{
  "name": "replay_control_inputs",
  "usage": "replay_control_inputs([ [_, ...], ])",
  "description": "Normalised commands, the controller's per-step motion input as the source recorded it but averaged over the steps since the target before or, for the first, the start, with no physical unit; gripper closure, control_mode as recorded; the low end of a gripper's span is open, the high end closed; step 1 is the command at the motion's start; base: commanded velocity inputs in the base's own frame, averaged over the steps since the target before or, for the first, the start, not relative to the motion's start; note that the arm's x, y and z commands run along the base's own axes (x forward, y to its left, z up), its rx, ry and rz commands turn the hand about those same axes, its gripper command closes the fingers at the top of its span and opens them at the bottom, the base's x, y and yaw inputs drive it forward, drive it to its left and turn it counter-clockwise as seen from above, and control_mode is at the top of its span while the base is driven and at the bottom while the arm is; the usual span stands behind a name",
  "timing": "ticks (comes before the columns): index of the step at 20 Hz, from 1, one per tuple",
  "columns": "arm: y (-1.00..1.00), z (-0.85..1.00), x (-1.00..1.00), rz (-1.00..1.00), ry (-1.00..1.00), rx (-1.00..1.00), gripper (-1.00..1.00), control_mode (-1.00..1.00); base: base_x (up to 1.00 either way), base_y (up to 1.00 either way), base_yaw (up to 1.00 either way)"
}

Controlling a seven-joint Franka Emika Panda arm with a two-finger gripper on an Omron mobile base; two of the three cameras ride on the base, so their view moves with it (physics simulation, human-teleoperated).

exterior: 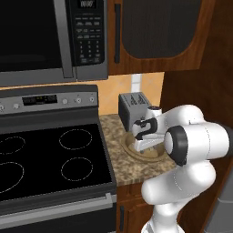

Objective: Grab a lemon wedge from the fridge and one ice cube from the ice bowl, and put them in the glass of lemonade.

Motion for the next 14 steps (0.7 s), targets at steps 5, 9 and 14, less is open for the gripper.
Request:
replay_control_inputs([
  [5, 0.00, -0.18, 0.00, 0.00, 0.03, 0.00, 1.00, -1.00, 0.00, 0.00, 0.00],
  [9, 0.00, -0.03, -0.05, 0.00, 0.02, 0.00, 1.00, -1.00, 0.00, 0.00, 0.00],
  [14, 0.00, 0.00, -0.06, 0.00, 0.00, 0.00, 1.00, -1.00, 0.00, 0.00, 0.00],
])
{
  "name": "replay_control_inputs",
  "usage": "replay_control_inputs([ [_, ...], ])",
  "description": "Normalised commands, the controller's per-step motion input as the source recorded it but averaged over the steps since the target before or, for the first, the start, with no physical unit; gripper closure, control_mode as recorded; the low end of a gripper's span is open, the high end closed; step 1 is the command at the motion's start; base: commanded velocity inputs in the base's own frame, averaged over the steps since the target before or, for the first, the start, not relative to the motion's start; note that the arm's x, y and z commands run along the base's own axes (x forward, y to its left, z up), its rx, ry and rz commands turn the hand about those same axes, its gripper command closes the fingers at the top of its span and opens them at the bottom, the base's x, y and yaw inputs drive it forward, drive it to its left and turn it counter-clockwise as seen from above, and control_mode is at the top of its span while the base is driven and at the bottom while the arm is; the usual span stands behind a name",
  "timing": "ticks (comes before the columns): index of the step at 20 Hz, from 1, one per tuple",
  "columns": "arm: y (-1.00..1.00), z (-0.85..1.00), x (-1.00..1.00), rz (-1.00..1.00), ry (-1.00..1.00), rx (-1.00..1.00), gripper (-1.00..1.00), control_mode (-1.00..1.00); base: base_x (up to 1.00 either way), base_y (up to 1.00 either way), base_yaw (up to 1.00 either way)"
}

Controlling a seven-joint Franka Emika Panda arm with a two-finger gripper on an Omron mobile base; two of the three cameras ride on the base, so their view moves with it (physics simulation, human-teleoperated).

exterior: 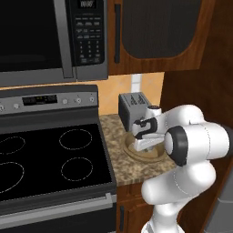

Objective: Grab a lemon wedge from the fridge and one ice cube from the ice bowl, and put them in the glass of lemonade.

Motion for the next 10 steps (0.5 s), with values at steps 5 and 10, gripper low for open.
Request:
replay_control_inputs([
  [5, 0.00, 0.06, -0.14, 0.00, -0.01, 0.00, 1.00, -1.00, 0.00, 0.00, 0.00],
  [10, 0.00, 0.75, -0.76, 0.00, -0.03, 0.00, 1.00, -1.00, 0.00, 0.00, 0.00],
])
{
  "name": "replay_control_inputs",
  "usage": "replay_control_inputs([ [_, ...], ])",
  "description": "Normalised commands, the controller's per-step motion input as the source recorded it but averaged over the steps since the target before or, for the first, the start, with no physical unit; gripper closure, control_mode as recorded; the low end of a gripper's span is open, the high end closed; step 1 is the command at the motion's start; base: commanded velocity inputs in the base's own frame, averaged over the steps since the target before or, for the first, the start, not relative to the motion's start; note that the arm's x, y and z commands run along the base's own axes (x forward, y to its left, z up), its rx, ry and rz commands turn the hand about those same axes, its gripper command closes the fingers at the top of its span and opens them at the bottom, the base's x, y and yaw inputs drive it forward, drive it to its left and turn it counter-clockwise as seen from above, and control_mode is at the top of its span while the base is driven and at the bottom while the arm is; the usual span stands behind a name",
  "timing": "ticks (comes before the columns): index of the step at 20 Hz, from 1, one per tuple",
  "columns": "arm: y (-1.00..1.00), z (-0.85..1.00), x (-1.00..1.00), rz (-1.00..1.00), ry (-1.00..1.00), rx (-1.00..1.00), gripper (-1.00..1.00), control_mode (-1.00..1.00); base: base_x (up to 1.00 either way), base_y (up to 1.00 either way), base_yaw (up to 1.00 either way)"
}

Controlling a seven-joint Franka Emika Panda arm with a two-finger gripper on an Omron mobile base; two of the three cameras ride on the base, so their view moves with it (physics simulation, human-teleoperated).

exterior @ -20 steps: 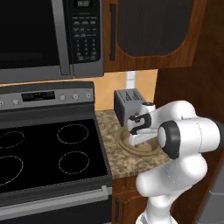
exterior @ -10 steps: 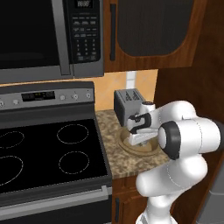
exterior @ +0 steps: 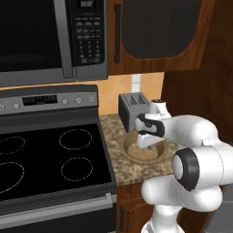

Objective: Grab a lemon wedge from the fridge and one ice cube from the ice bowl, and put them in the glass of lemonade.

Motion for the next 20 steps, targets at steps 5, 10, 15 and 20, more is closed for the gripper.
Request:
replay_control_inputs([
  [5, -0.08, 0.74, -0.71, -0.01, -0.01, -0.01, 1.00, -1.00, 0.00, 0.00, 0.00],
  [10, -0.49, 0.43, -0.05, -0.28, 0.00, -0.05, 1.00, -1.00, 0.00, 0.00, 0.00],
  [15, -0.53, 0.31, 0.00, -0.43, 0.00, 0.00, 1.00, -1.00, 0.00, 0.00, 0.00],
  [20, -0.39, 0.28, 0.00, -0.21, -0.06, 0.00, 1.00, -1.00, 0.00, 0.00, 0.00],
])
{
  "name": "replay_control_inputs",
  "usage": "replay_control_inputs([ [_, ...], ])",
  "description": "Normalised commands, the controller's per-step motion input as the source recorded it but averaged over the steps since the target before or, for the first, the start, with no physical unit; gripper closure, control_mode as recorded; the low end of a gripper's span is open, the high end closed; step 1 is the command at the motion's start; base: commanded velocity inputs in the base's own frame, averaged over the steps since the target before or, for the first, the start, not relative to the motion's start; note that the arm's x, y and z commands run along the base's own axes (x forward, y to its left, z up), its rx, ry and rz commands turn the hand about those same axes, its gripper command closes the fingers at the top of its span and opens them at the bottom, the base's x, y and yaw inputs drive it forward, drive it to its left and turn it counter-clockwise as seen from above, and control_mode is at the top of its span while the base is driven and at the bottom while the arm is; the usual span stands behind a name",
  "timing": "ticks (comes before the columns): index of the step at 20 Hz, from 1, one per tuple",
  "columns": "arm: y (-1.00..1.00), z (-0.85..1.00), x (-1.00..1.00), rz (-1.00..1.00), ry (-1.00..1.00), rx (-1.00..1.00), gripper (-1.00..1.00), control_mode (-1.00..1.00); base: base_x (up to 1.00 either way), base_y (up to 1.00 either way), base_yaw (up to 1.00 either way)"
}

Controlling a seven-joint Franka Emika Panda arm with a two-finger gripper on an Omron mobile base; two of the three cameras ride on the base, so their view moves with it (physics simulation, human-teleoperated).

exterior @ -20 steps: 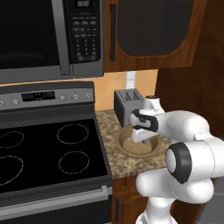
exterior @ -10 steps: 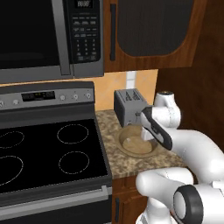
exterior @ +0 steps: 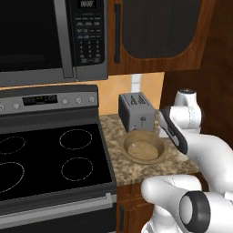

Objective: Grab a lemon wedge from the fridge and one ice cube from the ice bowl, and put them in the glass of lemonade.

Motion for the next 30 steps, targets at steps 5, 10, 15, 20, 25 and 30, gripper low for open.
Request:
replay_control_inputs([
  [5, -0.42, 0.00, 0.00, -0.10, -0.21, -0.01, 1.00, -1.00, 0.00, 0.00, 0.00],
  [10, -0.15, -0.24, 0.19, -0.21, 0.01, -0.02, 1.00, -1.00, 0.00, 0.00, 0.00],
  [15, -0.01, -0.03, 0.11, -0.11, 0.00, 0.00, 1.00, -1.00, 0.00, 0.00, 0.00],
  [20, 0.00, 0.00, 0.12, -0.03, 0.00, 0.00, 1.00, -1.00, 0.00, 0.00, 0.00],
  [25, -0.21, 0.00, 0.05, -0.03, -0.01, 0.01, 1.00, -1.00, 0.00, 0.00, 0.00],
  [30, -0.18, 0.00, -0.03, -0.21, -0.12, 0.01, 1.00, -1.00, 0.00, 0.00, 0.00],
])
